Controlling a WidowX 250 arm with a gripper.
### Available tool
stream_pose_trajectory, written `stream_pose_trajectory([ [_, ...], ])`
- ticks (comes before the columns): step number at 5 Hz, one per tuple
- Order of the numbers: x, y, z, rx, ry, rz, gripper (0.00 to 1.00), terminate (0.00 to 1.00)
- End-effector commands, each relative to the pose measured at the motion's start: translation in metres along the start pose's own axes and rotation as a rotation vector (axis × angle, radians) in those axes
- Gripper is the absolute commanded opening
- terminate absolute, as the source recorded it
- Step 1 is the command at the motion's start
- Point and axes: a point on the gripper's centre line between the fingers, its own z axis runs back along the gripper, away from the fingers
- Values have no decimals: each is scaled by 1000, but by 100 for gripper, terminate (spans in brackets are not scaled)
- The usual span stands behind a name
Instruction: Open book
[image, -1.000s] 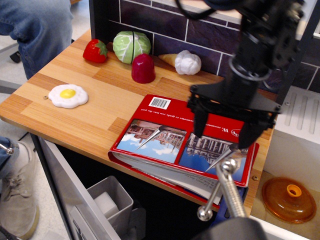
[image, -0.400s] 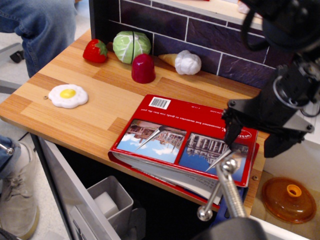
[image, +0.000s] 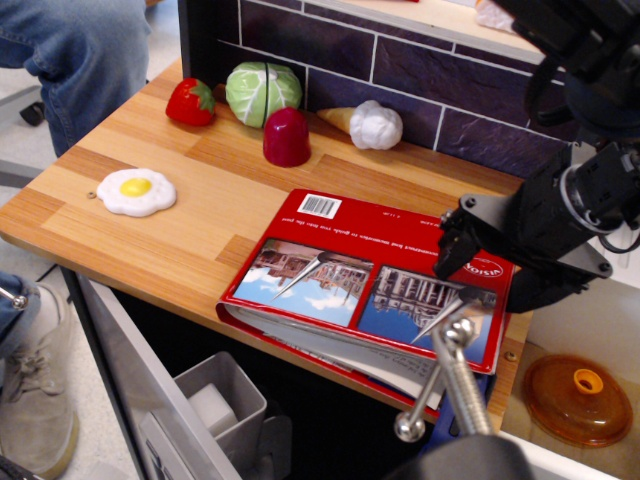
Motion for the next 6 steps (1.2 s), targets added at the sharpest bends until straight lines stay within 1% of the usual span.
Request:
stream_pose_trajectory([
  [1, 18, 22, 0, 29, -119, 38, 100, 0],
  [2, 25, 28, -9, 45, -99, 35, 100, 0],
  [3, 29, 49, 11, 19, -68, 20, 100, 0],
  [4, 26, 83, 41, -33, -37, -7, 100, 0],
  [5, 28, 116, 63, -52, -26, -41, 100, 0],
  [6, 29, 152, 77, -53, -11, -60, 100, 0],
])
